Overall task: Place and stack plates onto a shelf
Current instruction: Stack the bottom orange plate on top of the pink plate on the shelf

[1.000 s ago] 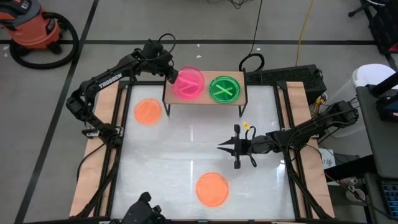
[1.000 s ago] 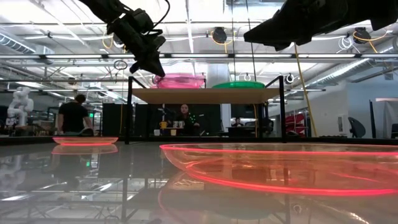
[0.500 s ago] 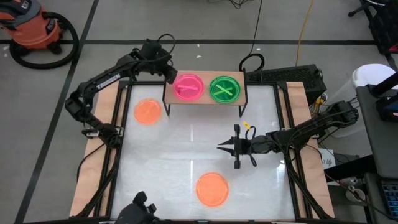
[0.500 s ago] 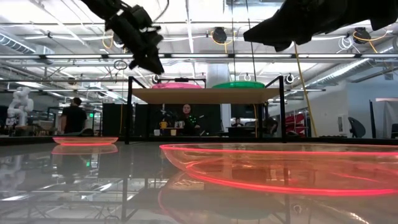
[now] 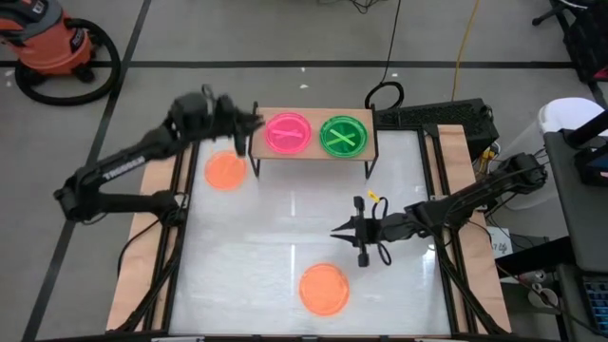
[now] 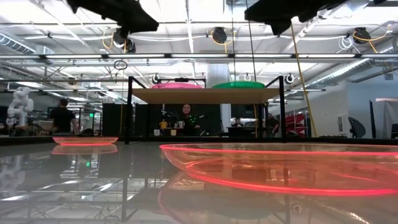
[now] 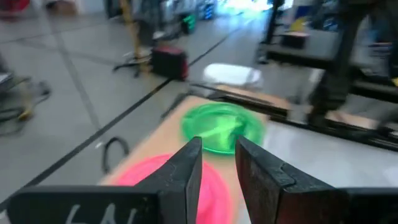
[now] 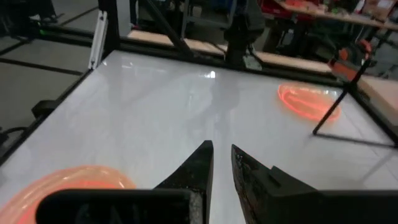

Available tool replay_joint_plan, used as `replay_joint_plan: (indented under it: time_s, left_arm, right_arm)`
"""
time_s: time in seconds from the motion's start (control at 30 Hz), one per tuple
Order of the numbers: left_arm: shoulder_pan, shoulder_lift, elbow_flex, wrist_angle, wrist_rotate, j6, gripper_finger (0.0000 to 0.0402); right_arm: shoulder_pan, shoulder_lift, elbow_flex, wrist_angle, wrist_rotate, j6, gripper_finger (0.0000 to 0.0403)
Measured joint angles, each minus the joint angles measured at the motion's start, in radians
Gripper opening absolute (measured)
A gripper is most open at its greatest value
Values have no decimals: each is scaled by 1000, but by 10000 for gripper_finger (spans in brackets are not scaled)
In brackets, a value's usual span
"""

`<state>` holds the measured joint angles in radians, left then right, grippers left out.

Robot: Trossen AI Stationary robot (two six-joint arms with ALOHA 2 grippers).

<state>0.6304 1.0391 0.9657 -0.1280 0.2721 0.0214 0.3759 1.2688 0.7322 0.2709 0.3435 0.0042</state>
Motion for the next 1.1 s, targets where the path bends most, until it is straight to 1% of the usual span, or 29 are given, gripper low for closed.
replay_joint_plan:
  time_s: [0.1, 0.2, 0.27, 0.4, 0.53, 0.57, 0.67, 0.87, 0.97, 1.1]
  left_arm:
    - [-74, -79, -172, 168, -15, -17, 104]
    - [-122, -140, -300, 299, -20, -31, 104]
    - [-143, -175, -353, 366, -20, -59, 104]
    - [-197, -224, -439, 429, -22, -88, 104]
    - [-265, -226, -540, 559, -34, -92, 104]
    - [-278, -226, -562, 600, -47, -93, 104]
    - [-299, -227, -595, 664, -86, -87, 104]
    - [-321, -221, -600, 661, -90, -82, 104]
    - [-325, -214, -600, 659, -90, -80, 104]
    - [-326, -213, -600, 645, -90, -79, 104]
  right_arm:
    - [-8, 17, 1, -9, -7, 35, 43]
    - [-20, 40, 36, -48, -34, 71, 43]
    - [-22, 49, 69, -81, -35, 70, 43]
    - [-24, 81, 95, -130, -42, 77, 44]
    - [-33, 149, 94, -126, -38, 154, 53]
    - [-39, 174, 93, -127, -55, 177, 58]
    - [-56, 241, 92, -119, -112, 235, 74]
    - [-60, 356, 92, -50, -213, 273, 115]
    - [-58, 401, 92, 3, -217, 294, 131]
    - [-58, 449, 92, -3, -217, 321, 142]
